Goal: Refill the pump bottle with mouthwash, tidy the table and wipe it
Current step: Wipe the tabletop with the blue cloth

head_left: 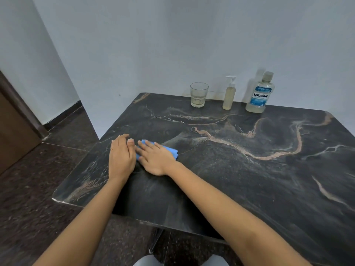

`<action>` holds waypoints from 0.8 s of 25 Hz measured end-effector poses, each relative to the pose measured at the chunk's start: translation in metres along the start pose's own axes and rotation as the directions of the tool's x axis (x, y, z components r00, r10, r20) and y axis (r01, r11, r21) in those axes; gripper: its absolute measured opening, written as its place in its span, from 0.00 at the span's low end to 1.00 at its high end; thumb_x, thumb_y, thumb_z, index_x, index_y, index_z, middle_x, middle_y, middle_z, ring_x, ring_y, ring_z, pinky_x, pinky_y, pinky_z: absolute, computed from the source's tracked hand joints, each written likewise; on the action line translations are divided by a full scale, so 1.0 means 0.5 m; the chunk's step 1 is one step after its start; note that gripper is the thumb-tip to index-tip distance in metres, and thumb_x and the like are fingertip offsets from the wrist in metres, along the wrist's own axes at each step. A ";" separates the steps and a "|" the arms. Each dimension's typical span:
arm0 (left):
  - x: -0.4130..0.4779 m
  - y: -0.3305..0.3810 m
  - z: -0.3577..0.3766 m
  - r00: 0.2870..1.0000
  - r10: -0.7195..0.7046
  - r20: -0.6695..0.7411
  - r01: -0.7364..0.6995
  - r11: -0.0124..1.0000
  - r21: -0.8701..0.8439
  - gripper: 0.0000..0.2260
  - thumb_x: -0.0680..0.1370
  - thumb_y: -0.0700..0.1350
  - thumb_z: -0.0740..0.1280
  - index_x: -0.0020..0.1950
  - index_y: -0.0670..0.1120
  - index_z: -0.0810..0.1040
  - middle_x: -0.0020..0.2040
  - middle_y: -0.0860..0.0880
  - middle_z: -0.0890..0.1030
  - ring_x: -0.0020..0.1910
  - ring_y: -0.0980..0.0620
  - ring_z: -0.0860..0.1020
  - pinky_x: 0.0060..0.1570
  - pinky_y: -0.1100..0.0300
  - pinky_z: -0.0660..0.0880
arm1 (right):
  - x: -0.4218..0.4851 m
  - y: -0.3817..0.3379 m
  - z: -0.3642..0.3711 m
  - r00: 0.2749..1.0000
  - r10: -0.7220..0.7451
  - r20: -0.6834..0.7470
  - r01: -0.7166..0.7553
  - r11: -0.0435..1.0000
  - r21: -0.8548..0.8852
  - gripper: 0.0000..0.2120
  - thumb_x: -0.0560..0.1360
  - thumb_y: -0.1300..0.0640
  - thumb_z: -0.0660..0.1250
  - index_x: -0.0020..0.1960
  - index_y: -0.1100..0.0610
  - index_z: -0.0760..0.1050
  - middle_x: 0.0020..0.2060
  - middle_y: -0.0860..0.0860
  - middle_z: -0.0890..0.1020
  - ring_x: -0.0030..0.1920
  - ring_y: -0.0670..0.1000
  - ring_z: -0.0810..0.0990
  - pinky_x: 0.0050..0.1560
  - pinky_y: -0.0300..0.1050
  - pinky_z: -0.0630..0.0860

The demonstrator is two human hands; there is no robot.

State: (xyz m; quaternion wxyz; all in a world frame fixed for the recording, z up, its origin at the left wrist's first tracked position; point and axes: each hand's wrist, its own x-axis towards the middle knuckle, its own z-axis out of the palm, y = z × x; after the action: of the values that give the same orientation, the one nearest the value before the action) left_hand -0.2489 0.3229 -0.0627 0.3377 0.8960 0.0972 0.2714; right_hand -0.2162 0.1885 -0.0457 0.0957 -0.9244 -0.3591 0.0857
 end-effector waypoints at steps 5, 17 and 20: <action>-0.008 -0.002 -0.033 0.995 -0.048 0.092 0.041 0.996 0.077 0.18 0.83 0.50 0.55 0.66 0.40 0.73 0.63 0.43 0.77 0.65 0.42 0.72 0.64 0.47 0.67 | -0.212 0.023 -0.001 0.993 -0.113 0.035 0.114 0.993 -0.017 0.25 0.83 0.49 0.46 0.78 0.49 0.46 0.78 0.48 0.47 0.78 0.47 0.43 0.76 0.47 0.41; 0.040 -0.125 -0.068 0.969 -0.081 0.235 0.012 0.960 0.280 0.24 0.83 0.55 0.52 0.68 0.40 0.73 0.67 0.40 0.75 0.71 0.42 0.68 0.72 0.45 0.61 | -0.269 0.428 -0.082 0.580 0.793 -0.183 -0.785 0.605 0.131 0.26 0.82 0.50 0.43 0.79 0.52 0.48 0.78 0.50 0.48 0.78 0.52 0.45 0.76 0.56 0.44; 0.036 -0.130 -0.064 0.983 -0.039 0.178 -0.004 0.972 0.234 0.20 0.83 0.54 0.52 0.61 0.42 0.76 0.58 0.43 0.79 0.64 0.43 0.73 0.68 0.45 0.64 | -0.154 0.429 -0.092 0.407 0.895 -0.185 -0.877 0.439 0.197 0.27 0.82 0.51 0.42 0.79 0.56 0.46 0.78 0.52 0.46 0.78 0.55 0.43 0.76 0.56 0.41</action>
State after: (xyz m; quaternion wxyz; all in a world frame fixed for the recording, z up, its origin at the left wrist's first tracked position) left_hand -0.2509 0.3960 -0.0777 0.2397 0.9496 0.1053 0.1723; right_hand -0.1231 -0.0244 -0.0457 0.1141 -0.9724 0.2031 0.0125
